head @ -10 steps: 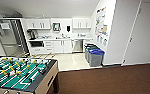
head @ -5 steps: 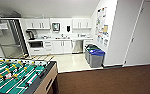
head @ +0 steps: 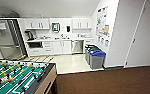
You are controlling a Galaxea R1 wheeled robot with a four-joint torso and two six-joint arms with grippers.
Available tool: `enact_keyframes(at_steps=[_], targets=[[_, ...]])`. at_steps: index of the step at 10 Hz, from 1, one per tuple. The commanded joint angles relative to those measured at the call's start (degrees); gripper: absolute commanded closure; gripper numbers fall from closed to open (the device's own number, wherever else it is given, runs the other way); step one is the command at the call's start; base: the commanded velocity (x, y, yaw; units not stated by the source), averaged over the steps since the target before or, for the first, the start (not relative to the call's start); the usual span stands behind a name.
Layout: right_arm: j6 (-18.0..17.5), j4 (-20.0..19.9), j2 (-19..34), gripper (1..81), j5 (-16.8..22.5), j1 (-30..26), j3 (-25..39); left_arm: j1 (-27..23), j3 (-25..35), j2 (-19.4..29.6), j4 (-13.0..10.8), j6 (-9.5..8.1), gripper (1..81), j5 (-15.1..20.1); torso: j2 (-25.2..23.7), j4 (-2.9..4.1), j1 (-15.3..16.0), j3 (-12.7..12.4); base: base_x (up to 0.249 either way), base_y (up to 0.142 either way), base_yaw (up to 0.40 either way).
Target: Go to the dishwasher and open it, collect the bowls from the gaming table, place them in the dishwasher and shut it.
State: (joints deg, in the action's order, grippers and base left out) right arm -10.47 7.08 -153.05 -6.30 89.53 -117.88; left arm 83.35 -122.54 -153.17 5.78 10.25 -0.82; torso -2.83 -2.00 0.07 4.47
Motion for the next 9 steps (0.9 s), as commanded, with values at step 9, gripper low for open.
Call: enact_keyframes(at_steps=[9], targets=[[0.3, 0.6, 0.9, 1.0, 2.3, -3.5, -0.6, -2.8, 0.9, 1.0, 1.7, -0.14, 1.0, 2.3, 0.0, 0.0, 0.0, 0.0, 0.146, 0.0, 0.0]])
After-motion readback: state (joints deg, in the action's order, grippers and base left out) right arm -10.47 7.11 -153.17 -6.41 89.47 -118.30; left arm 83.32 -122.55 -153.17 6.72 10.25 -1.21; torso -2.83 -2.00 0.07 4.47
